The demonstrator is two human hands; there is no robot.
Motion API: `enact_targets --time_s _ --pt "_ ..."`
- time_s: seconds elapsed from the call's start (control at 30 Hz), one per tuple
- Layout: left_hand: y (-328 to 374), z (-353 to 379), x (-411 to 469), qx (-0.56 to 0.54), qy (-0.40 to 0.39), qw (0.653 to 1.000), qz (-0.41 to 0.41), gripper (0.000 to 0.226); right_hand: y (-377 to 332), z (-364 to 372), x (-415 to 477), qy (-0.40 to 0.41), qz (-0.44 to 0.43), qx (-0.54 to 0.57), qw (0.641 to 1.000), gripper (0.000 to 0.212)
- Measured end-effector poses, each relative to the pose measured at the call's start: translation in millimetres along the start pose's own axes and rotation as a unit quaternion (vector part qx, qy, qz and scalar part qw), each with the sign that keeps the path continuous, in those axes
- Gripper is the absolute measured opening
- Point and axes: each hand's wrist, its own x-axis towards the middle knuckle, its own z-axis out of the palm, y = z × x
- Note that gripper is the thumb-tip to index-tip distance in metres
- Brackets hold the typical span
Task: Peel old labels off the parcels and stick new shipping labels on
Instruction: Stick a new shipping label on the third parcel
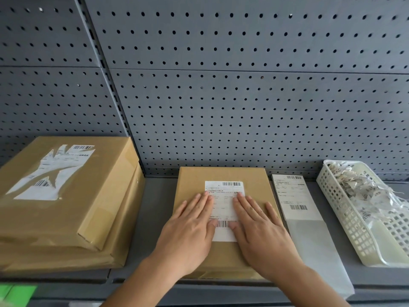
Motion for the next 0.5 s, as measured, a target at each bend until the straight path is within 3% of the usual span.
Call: enact_targets --time_s 0.1,0.3,0.5 --pt "-2 -5 -2 -0.004 -0.018 1.000 -0.020 0.068 10 -6 -5 0.000 0.036 0.001 0.999 0.075" --pt "2 -5 -6 -0.006 -0.008 1.000 -0.021 0.083 7 -8 -10 -0.001 0.045 0.018 0.999 0.078" --pt "20 2 -32 -0.006 0.030 0.998 0.050 0.070 -19 -6 -35 0.032 -0.022 0.033 0.999 0.066"
